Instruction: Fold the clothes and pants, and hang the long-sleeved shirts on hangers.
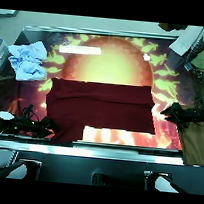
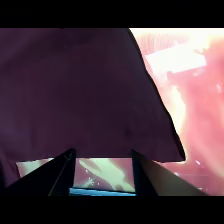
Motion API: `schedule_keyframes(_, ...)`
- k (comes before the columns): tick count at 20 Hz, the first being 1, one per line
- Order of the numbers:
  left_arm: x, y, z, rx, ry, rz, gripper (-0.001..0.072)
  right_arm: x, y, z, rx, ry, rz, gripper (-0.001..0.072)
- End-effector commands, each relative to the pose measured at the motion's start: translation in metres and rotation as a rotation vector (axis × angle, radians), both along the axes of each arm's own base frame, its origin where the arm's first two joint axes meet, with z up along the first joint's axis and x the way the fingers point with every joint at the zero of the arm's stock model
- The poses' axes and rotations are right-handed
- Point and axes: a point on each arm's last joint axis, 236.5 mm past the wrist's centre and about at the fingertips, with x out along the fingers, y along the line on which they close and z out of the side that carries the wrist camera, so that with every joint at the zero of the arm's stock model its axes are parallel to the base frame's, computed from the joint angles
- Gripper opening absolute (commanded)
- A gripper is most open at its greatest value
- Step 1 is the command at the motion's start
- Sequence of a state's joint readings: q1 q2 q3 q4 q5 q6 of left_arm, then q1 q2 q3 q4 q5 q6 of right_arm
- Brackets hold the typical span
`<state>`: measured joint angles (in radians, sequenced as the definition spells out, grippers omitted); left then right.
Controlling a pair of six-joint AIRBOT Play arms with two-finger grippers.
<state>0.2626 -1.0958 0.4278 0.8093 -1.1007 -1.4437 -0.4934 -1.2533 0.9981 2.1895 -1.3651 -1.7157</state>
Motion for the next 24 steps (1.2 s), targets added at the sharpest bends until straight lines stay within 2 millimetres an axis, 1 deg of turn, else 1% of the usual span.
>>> schedule_keyframes(1,0.012,0.007,-0.007,0.048,-0.04,0.031,0.0539,0.0,0.001,0.007,-0.004,-0.019,-0.004,0.0415)
schedule_keyframes(4,0.016,0.006,-0.005,0.038,-0.049,0.044,0.0528,0.001,0.0,0.011,-0.012,-0.035,-0.007,0.0415)
schedule_keyframes(5,0.017,0.004,-0.004,0.031,-0.053,0.048,0.0495,0.001,0.0,0.011,-0.011,-0.035,-0.007,0.0415)
schedule_keyframes(6,0.018,0.003,-0.003,0.024,-0.054,0.053,0.0447,0.001,0.001,0.011,-0.011,-0.035,-0.008,0.0415)
schedule_keyframes(7,0.019,0.003,-0.002,0.019,-0.055,0.058,0.0436,0.002,0.001,0.012,-0.01,-0.036,-0.008,0.0415)
schedule_keyframes(10,0.016,0.0,-0.002,0.005,-0.043,0.05,0.0436,0.002,0.001,0.012,-0.009,-0.036,-0.008,0.0415)
schedule_keyframes(14,0.003,-0.009,-0.003,-0.031,-0.017,-0.018,0.0436,0.003,0.002,0.012,-0.003,-0.04,-0.01,0.0415)
schedule_keyframes(16,-0.001,-0.011,-0.003,-0.039,-0.006,-0.025,0.0432,0.003,0.002,0.012,-0.004,-0.041,-0.01,0.0416)
schedule_keyframes(17,-0.003,-0.011,-0.004,-0.042,-0.001,-0.027,0.0341,0.003,0.002,0.012,-0.004,-0.041,-0.011,0.0415)
schedule_keyframes(18,-0.005,-0.012,-0.005,-0.043,0.004,-0.028,0.0233,0.003,0.001,0.012,-0.005,-0.042,-0.011,0.0415)
schedule_keyframes(21,-0.008,-0.012,-0.007,-0.042,0.011,-0.028,0.0118,0.003,0.001,0.012,-0.006,-0.043,-0.012,0.0415)
schedule_keyframes(23,-0.008,-0.012,-0.007,-0.042,0.011,-0.028,0.0091,0.0,0.004,0.013,0.004,-0.031,0.0,0.0414)
schedule_keyframes(24,-0.008,-0.012,-0.007,-0.042,0.009,-0.031,0.0019,-0.006,0.008,0.013,0.015,-0.018,0.029,0.0413)
